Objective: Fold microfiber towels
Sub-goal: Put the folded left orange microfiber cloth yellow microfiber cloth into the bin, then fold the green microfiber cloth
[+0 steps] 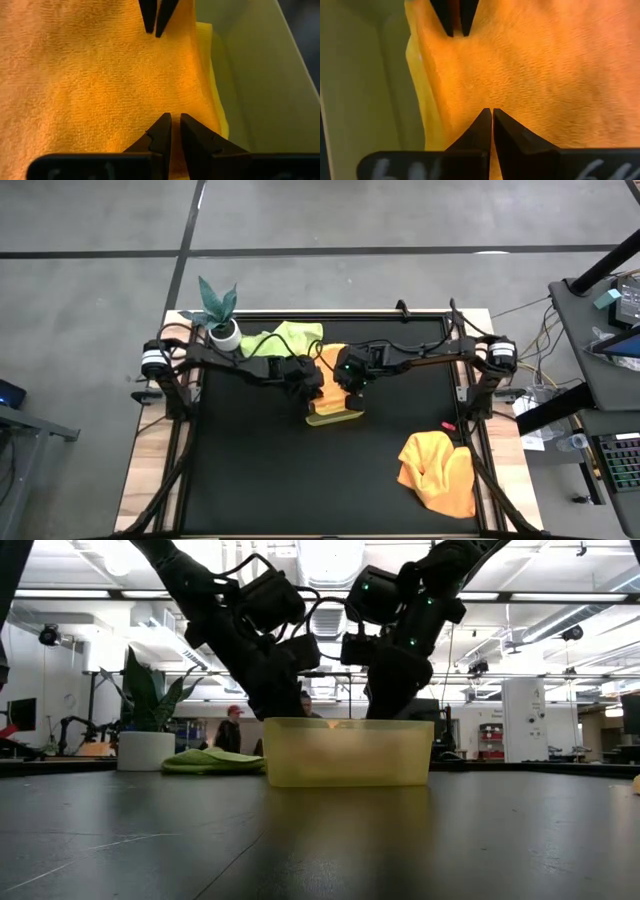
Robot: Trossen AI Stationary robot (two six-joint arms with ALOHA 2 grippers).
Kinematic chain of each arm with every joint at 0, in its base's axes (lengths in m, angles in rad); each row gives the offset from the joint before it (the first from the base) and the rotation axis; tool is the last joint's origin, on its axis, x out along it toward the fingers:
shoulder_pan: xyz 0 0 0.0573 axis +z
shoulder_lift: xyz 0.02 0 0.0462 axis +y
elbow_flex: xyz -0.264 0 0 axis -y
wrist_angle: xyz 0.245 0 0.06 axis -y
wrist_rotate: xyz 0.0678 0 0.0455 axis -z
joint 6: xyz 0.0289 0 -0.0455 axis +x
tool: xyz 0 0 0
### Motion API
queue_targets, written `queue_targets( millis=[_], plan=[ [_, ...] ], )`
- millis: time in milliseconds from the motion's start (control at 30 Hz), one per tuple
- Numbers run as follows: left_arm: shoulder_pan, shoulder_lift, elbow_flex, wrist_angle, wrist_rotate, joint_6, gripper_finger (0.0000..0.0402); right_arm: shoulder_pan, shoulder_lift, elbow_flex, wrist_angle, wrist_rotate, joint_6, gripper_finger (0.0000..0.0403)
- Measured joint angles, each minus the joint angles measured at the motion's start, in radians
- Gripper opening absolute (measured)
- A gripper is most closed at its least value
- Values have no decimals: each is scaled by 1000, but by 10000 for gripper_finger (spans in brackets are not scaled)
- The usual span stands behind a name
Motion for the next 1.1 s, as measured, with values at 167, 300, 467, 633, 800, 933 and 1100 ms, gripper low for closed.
queue_targets(
  millis=[167,300,467,633,800,933,1100],
  plan=[
    [-11,2,-1,-2,2,-1,26,15,32,0,-1,-9,5,11],
    [-17,-1,2,-31,8,-2,26,26,41,-1,-3,-79,6,11],
    [-18,-3,2,-55,14,-4,26,38,37,-1,2,-87,11,11],
    [-18,-18,10,-106,17,9,26,35,21,-1,0,-75,0,11],
    [-15,-94,16,-131,13,64,26,22,-40,1,-2,-24,-32,11],
    [-10,-166,16,-130,-30,124,26,-13,-73,28,-5,47,-69,11],
    [23,-209,16,-128,-212,202,26,-86,-73,71,21,57,-135,11]
  ],
)
